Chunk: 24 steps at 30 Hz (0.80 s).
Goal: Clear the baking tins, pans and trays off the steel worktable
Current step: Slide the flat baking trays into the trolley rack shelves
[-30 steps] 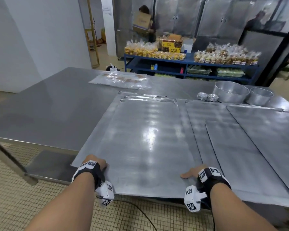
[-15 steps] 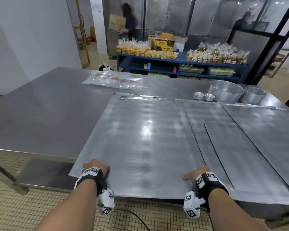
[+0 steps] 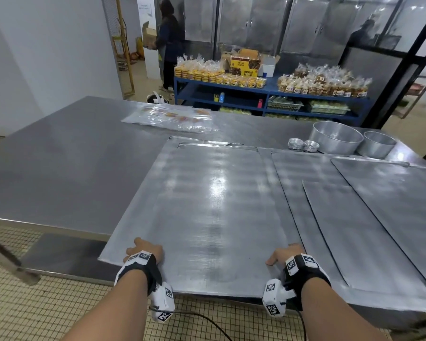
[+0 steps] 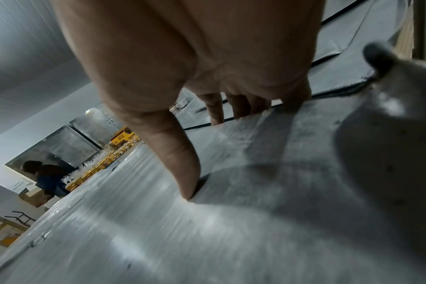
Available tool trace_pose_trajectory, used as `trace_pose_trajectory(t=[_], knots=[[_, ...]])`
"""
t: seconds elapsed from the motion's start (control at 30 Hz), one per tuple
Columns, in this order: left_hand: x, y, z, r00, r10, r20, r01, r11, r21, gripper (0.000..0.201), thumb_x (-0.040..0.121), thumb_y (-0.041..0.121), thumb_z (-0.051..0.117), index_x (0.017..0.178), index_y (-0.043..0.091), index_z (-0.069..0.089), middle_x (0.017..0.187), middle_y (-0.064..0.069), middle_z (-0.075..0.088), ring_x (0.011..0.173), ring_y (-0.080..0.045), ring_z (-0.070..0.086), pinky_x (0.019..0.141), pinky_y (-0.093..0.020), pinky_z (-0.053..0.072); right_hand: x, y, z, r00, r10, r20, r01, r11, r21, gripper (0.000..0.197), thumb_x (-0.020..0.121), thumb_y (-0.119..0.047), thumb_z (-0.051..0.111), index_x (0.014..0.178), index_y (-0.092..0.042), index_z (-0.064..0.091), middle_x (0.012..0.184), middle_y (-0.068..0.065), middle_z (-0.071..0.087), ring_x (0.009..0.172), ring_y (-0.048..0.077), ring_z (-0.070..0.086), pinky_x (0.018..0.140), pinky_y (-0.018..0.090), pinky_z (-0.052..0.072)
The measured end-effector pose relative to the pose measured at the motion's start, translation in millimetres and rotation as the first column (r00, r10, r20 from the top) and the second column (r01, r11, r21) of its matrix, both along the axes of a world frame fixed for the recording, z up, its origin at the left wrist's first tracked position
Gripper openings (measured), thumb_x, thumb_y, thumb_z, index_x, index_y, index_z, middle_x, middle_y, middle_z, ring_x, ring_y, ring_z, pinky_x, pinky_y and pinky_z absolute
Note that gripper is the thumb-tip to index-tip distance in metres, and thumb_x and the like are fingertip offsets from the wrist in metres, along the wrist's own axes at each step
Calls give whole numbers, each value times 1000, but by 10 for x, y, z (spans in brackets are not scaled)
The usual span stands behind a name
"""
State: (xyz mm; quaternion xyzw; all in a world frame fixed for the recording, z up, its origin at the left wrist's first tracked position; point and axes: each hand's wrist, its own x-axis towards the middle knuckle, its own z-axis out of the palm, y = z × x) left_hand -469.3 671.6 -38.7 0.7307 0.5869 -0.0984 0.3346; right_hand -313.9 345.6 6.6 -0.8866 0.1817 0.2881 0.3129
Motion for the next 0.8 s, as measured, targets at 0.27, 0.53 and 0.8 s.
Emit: trace_pose_trajectory(t=[0.27,0.53,0.8], knots=[[15,96,-15,999,-11,43,12,999,-36,44,64,27,71,102,5,67,109,-20,66,94,-40,63,87,-42,54,-49,-56,121,1000,-6,3,6,1000,28,102,68,-2,86,150,-1,25,124,25,57,95,38,59,71,37,50],[-300,72,152,990,17,138,-11,999,-44,52,78,25,80,119,-3,66,121,-20,66,114,-34,62,92,-36,50,-418,-166,112,998,-64,-13,64,997,-36,103,64,-6,89,149,-1,30,135,24,53,116,43,57,98,48,49],[-749,-242,129,989,79,124,-65,991,-115,49,62,21,83,103,1,66,113,-19,66,100,-36,63,89,-37,55,-861,-508,51,994,-98,-47,98,995,0,105,69,2,84,153,-3,23,139,26,51,121,44,54,98,46,49]])
